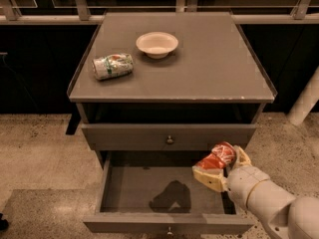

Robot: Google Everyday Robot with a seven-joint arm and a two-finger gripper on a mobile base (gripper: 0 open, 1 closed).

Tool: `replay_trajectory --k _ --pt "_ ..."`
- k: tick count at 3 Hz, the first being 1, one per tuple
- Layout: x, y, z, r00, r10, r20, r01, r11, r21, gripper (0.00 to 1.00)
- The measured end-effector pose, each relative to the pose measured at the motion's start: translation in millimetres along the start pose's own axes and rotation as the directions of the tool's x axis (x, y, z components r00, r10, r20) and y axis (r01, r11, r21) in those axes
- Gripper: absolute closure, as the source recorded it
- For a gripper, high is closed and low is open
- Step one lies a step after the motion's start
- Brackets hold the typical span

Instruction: Pick coke can from middle drawer and place on counter

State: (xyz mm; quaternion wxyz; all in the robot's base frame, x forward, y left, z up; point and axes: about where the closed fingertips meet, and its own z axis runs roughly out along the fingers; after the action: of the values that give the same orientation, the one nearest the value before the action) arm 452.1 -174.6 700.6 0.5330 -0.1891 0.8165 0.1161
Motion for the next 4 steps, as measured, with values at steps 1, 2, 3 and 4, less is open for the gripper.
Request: replay_trajectory --k 1,2,3,4 --pt "-60 6 -32 0.993 -0.034 0.116 0.029 0.9987 0.042 1.0" --pt "-109 4 -61 0.969 -0.056 0.239 0.028 0.9925 0.119 1.0" --pt "-107 3 -60 0.971 -0.055 0.234 0.027 0.9927 0.117 1.0" --pt "-128 -6 -58 0.963 -0.064 0.262 0.035 0.9928 0.115 1.0"
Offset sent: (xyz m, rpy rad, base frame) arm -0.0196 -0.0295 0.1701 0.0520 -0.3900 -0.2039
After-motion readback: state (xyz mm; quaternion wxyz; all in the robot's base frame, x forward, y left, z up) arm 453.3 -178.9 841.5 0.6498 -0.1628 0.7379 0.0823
